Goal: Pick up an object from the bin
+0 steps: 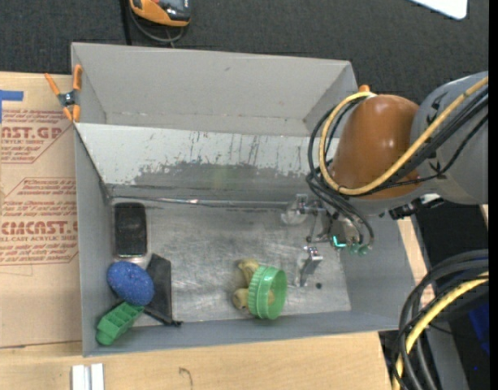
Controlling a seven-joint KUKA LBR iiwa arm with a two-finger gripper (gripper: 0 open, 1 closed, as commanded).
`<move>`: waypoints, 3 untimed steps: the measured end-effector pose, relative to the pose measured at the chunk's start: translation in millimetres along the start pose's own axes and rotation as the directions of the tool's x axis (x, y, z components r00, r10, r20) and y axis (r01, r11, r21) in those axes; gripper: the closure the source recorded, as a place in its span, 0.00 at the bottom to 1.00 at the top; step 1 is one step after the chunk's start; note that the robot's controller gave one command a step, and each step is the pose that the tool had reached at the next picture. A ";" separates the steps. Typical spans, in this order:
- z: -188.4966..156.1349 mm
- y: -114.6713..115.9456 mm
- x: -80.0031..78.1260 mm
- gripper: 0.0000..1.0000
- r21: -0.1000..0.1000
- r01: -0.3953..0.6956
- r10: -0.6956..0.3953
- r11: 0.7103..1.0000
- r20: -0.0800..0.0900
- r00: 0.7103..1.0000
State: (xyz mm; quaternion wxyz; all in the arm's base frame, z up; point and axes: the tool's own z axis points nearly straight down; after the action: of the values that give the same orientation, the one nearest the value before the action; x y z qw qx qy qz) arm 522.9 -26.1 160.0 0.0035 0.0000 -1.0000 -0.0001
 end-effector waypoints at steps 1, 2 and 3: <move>-4.2 0.0 -1.8 0.00 0.000 0.001 -0.001 1.000 0.007 1.000; 79.8 47.1 26.9 1.00 0.013 0.131 -0.132 0.991 0.019 0.991; 79.9 47.1 26.8 1.00 0.013 0.131 -0.132 0.991 0.020 0.991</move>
Offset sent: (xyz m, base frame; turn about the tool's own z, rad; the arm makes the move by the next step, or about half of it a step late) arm -0.0336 0.0544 -0.0878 -0.1382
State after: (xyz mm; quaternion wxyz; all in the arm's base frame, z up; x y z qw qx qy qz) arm 495.5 21.0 80.3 -0.0067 0.0659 -0.9978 0.0056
